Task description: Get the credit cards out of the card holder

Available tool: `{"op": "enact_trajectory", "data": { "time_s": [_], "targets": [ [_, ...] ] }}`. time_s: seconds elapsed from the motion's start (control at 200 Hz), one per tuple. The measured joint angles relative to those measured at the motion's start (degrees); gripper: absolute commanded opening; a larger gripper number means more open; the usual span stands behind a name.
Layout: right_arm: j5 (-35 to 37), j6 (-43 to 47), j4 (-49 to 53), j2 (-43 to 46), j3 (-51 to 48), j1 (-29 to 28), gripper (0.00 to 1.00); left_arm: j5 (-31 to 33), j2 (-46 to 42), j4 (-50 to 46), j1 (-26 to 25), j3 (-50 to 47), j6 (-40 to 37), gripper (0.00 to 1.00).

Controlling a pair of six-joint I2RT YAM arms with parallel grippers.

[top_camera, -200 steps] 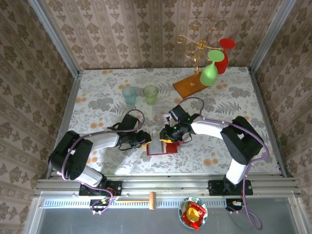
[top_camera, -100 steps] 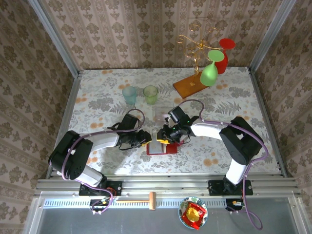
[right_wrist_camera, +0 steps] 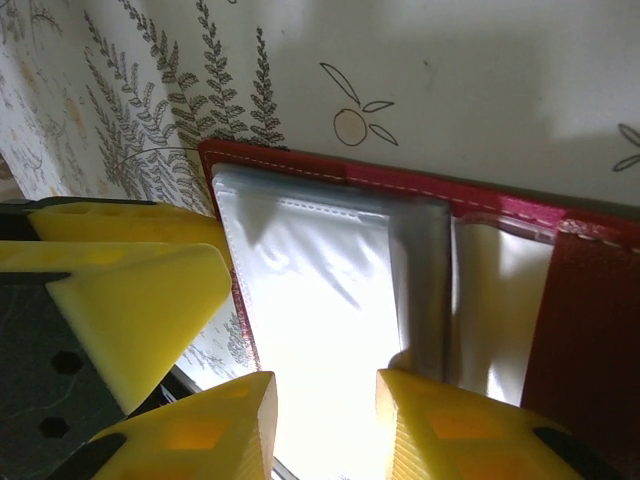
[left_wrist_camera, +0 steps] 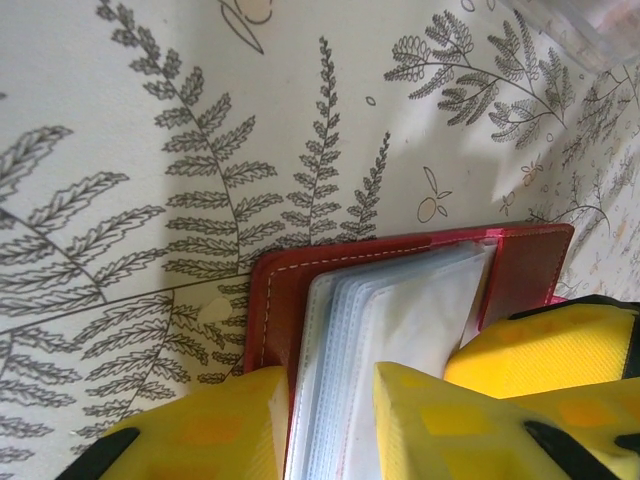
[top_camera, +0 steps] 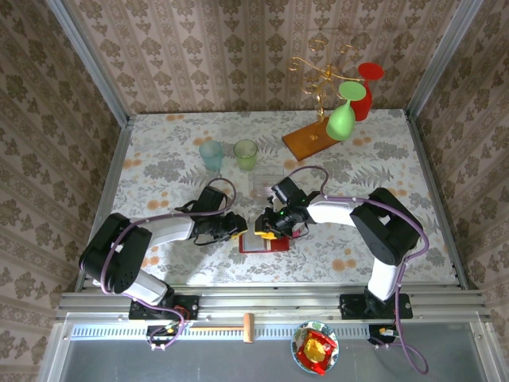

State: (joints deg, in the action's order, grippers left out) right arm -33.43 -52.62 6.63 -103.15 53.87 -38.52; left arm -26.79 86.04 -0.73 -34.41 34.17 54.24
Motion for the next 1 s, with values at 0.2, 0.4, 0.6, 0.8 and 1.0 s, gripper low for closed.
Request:
{"op": "enact_trajectory", "data": {
  "time_s": [0.2, 0.4, 0.6, 0.8, 1.0],
  "targets": [
    [1.3, 1.4, 2.9, 0.0, 0.8, 0.0, 0.35, 0.0, 0.0, 0.0, 0.0, 0.0, 0.0, 0.3],
    [2.1, 1.9, 4.3, 0.0, 0.8, 0.0, 0.36, 0.0, 0.0, 0.0, 0.0, -0.1, 0.0, 0.3],
    [2.6, 1.9, 4.5, 0.3, 0.8, 0.0, 0.36, 0.0, 0.0, -0.1, 0.0, -0.1, 0.0, 0.29],
    [2.8, 1.9, 4.3, 0.3, 0.8, 0.0, 0.35, 0.0, -1.4, -1.4, 0.0, 0.0, 0.0, 0.29],
    [2.8, 1.8, 4.2, 0.3, 0.8, 0.0, 0.34, -0.8, -4.0, -2.2, 0.0, 0.8, 0.0, 0.3]
  ]
}}
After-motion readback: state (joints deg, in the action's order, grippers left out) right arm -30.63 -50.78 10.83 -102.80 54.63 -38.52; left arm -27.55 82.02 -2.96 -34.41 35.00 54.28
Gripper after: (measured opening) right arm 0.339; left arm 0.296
